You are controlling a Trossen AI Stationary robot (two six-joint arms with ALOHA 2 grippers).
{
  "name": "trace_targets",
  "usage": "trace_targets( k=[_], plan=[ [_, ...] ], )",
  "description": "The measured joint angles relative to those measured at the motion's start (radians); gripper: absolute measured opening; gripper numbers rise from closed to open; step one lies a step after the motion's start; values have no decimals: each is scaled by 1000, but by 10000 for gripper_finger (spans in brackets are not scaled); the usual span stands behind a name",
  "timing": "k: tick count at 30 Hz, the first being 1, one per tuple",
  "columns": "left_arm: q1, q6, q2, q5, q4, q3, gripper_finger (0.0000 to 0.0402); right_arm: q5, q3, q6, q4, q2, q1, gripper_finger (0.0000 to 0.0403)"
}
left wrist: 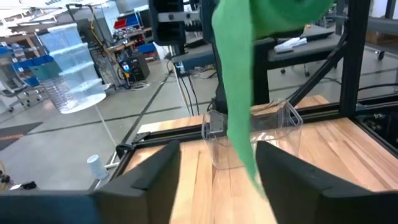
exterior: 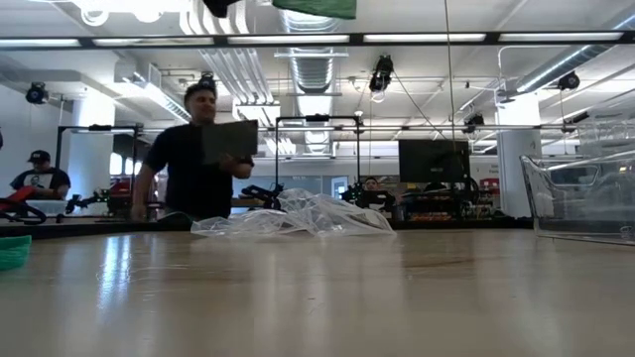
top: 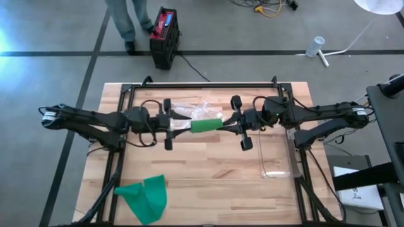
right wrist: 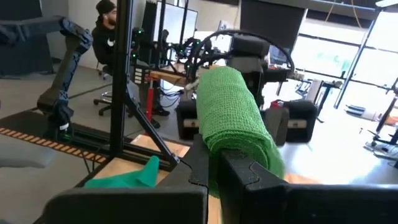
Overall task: Roll bandage
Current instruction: Roll the green bandage
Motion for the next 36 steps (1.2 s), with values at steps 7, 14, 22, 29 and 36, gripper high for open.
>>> trace_targets(
  k=[7,14,22,29,36],
  plan=[
    [-6,53,-125,1,-92,0,271,45,-9,-9,-1,0,-2,3],
    [-40,149,-152,24,-16,31,317,46,-11,-25,2,8,-5,3],
    [-40,87,-35,28,3,168,313,158,-8,-33,4,68,-10,3],
    [-40,145,38,-75,-17,203,288,183,14,-35,1,87,-9,3],
    [-34,162,50,-263,-45,202,281,204,14,-47,-2,86,-10,3]
  ],
)
